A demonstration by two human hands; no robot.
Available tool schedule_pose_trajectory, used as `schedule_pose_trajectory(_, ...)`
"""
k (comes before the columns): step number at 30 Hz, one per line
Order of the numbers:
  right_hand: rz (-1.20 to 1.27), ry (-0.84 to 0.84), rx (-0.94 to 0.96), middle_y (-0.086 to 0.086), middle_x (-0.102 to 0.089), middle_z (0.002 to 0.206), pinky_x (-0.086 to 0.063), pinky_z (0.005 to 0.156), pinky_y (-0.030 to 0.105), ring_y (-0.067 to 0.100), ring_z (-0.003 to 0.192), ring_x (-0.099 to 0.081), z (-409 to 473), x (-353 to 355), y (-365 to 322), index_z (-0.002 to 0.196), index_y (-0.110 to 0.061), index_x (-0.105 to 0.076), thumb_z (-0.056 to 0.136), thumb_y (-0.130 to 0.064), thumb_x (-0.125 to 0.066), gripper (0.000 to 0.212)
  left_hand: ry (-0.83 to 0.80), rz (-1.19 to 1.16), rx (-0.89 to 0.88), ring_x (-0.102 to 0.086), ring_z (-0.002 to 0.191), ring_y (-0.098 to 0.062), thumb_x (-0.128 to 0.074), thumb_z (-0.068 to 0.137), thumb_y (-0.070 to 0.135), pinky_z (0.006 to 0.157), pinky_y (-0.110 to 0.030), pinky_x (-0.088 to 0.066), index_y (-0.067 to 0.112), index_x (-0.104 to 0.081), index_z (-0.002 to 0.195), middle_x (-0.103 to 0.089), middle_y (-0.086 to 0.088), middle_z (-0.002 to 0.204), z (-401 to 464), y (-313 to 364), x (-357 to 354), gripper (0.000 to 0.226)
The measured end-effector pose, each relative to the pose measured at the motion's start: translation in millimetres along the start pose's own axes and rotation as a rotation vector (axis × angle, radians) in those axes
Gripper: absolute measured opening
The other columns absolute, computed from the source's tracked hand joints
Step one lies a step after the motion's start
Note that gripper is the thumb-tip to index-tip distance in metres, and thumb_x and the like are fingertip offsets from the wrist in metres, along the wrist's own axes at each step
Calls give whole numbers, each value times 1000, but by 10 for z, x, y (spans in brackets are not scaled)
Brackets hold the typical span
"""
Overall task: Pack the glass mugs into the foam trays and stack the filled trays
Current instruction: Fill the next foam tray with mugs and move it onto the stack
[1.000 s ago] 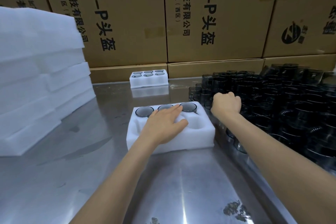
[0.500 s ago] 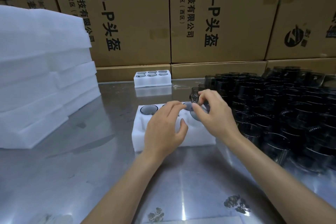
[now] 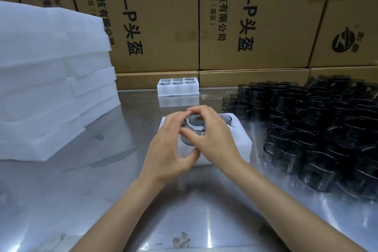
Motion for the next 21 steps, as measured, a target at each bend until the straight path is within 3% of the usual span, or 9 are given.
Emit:
schedule_pose_trajectory(4,7,-57,45,-15,-56,110,-45,85,25,-1,99,-52,37,-200,-124,112,-29,-57,77,-35,-74,39,95,-60,128,-57,105,-14,-72,68,9,86,-31,-49,19,-50,125,-54,6,115,-32,-174,160,62)
schedule_pose_trajectory(8,-32,-87,4,-12,-53,115,-47,85,32,5,105,-52,91,-380,-173,119,-29,-55,78,-39,-72,45,113,-147,227,-60,103,-11,-69,65,12,87,-16,-45,18,-43,130,-56,5,119,-54,-274,238,70)
schedule_pose_trajectory(12,-137,-109,-47,-12,-50,114,-46,78,30,8,106,-53,111,-477,-165,117,-30,-55,77,-45,-71,45,59,-142,310,-59,103,-2,-70,66,11,89,-14,-44,19,-39,135,-54,9,122,-92,-354,222,76)
schedule_pose_trajectory(15,-200,-145,-57,-12,-51,112,-43,75,27,8,106,-53,122,-493,-167,114,-33,-57,74,-50,-71,46,32,-114,302,-58,104,-1,-68,65,15,88,-12,-43,19,-42,133,-52,8,123,-113,-385,227,73)
schedule_pose_trajectory(21,-212,-183,-116,-10,-56,113,-44,79,30,12,106,-56,147,-480,-169,115,-32,-59,73,-55,-70,49,11,-100,279,-56,100,6,-66,65,19,87,-8,-41,35,-41,124,-52,14,118,-124,-378,235,65)
Point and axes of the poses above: each hand's wrist, its own z-axis towards the middle knuckle, its own x-axis out of the back of the hand, y = z × x, the point moved 3 cm from there along z, towards the middle knuckle
